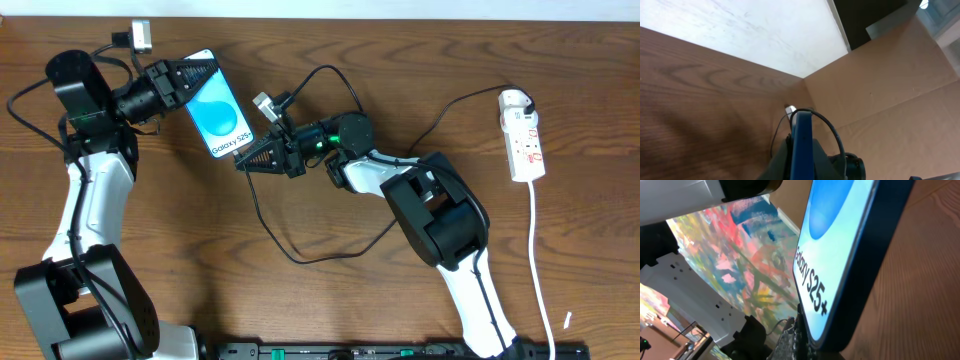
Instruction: Plug charger to phone and switch on socket
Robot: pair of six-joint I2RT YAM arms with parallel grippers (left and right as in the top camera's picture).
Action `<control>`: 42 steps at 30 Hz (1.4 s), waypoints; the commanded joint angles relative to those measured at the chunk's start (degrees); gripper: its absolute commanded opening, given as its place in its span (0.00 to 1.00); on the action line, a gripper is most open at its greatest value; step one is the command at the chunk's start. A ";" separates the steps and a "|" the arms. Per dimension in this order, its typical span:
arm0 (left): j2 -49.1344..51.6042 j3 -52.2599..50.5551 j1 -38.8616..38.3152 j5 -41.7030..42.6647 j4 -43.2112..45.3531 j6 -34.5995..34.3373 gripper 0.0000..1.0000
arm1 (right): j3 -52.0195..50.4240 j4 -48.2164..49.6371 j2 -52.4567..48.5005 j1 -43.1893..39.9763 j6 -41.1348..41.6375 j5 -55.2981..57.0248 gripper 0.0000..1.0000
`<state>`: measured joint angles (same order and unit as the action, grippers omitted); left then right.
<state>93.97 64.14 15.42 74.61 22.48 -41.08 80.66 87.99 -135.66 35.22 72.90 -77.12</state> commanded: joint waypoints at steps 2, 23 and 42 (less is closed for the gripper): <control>-1.05 -0.11 -0.02 0.76 0.11 1.46 0.08 | 1.16 2.29 -0.02 0.66 0.33 1.79 0.01; -1.07 -0.11 0.00 0.76 0.39 -2.73 0.07 | 1.16 2.27 -0.02 0.52 0.33 2.38 0.01; -1.07 -0.11 0.02 0.81 0.37 -2.45 0.07 | 1.14 2.27 -0.02 -0.15 0.37 2.67 0.01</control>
<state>93.97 64.14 15.42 74.59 22.55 -42.63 80.66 88.03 -135.66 35.18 72.88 -77.12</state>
